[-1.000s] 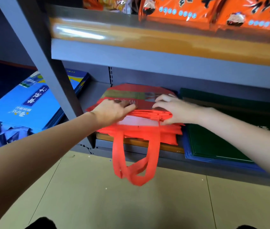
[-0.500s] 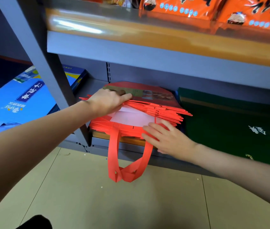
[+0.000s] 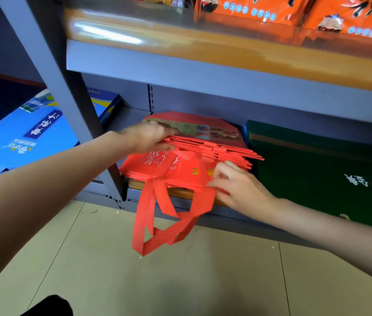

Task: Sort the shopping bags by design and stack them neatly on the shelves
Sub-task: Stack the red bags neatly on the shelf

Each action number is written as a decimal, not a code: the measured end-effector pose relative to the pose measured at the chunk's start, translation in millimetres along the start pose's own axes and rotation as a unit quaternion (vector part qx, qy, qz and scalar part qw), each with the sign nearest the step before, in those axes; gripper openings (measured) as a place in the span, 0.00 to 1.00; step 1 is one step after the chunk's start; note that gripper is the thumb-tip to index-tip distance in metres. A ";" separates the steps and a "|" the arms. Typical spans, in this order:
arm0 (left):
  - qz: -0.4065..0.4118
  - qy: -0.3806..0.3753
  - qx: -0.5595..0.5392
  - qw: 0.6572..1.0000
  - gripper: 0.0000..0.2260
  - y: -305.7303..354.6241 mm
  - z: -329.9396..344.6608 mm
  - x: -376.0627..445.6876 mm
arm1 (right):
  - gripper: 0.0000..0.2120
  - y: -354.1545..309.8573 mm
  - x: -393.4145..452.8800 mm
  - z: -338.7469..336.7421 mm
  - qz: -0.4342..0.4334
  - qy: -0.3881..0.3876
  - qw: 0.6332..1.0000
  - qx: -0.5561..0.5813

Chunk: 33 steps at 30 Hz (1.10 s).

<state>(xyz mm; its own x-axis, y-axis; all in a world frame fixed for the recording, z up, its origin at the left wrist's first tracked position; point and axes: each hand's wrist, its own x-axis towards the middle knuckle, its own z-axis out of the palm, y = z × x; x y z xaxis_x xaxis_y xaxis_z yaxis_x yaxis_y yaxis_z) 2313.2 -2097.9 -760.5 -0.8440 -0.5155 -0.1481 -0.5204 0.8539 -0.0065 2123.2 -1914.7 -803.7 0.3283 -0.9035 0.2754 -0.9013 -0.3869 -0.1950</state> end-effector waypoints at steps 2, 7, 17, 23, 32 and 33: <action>-0.008 0.011 -0.009 1.000 0.20 0.0 -3.7 0.1 | 0.05 -4.7 9.6 -4.3 0.107 0.042 0.991 0.067; -0.016 0.012 -0.012 1.000 0.19 2.0 -5.6 -2.1 | 0.08 -6.1 18.6 2.7 0.088 -0.043 0.995 0.023; -0.106 0.140 0.019 0.984 0.21 5.6 -25.3 -2.1 | 0.21 -19.0 34.9 -4.8 0.135 0.117 0.964 0.195; -0.121 0.204 0.019 0.971 0.20 -1.3 -42.9 18.8 | 0.36 13.5 36.4 33.7 0.095 -0.135 0.973 -0.163; -0.104 0.171 0.126 0.972 0.18 10.7 -24.9 4.7 | 0.29 11.3 30.3 38.0 0.142 -0.221 0.955 -0.138; -0.104 0.172 0.127 0.971 0.18 10.3 -24.5 4.5 | 0.30 5.2 27.4 33.3 0.109 -0.201 0.958 -0.171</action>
<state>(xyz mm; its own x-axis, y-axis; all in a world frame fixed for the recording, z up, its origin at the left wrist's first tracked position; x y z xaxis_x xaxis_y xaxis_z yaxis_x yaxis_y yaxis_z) 2300.9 -2093.2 -736.9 -0.7409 -0.6345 0.2204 -0.6716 0.6970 -0.2512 2136.9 -1947.5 -828.4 0.1414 -0.9807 -0.1348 -0.9785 -0.1592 0.1312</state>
